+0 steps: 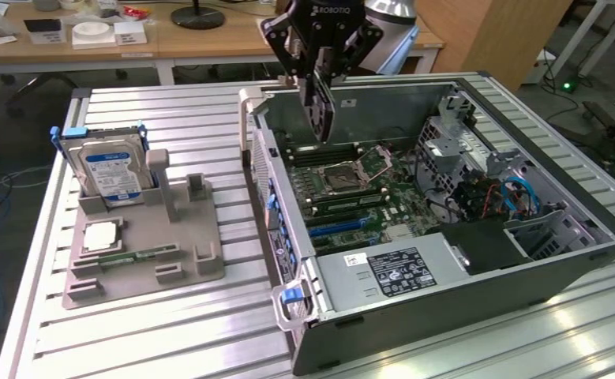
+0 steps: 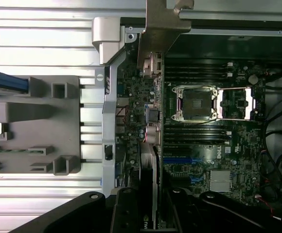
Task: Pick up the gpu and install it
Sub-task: 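Pick up the gpu and move the gpu toward the slot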
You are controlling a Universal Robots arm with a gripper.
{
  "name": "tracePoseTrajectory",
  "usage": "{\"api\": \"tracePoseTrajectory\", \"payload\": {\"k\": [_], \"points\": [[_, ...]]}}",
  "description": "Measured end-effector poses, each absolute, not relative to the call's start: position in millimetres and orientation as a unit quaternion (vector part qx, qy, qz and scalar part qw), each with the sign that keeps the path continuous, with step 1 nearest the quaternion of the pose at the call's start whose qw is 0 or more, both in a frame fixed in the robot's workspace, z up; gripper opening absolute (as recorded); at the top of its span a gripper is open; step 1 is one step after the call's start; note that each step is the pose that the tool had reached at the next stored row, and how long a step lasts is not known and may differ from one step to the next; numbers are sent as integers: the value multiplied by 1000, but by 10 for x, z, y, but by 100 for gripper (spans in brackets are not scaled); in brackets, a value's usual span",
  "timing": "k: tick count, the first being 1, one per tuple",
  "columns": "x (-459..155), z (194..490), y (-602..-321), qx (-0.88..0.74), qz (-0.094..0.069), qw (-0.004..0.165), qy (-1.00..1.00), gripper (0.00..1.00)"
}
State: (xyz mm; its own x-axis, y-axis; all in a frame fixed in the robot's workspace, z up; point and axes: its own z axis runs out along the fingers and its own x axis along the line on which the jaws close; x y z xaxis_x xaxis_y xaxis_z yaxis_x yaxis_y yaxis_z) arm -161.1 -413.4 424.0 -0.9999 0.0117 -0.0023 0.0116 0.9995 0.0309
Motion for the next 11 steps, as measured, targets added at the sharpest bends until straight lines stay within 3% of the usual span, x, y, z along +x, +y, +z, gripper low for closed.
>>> {"api": "tracePoseTrajectory", "payload": {"k": [11], "points": [[-1505, 4237, -4134, 6, 15, 1, 1000, 27]]}}
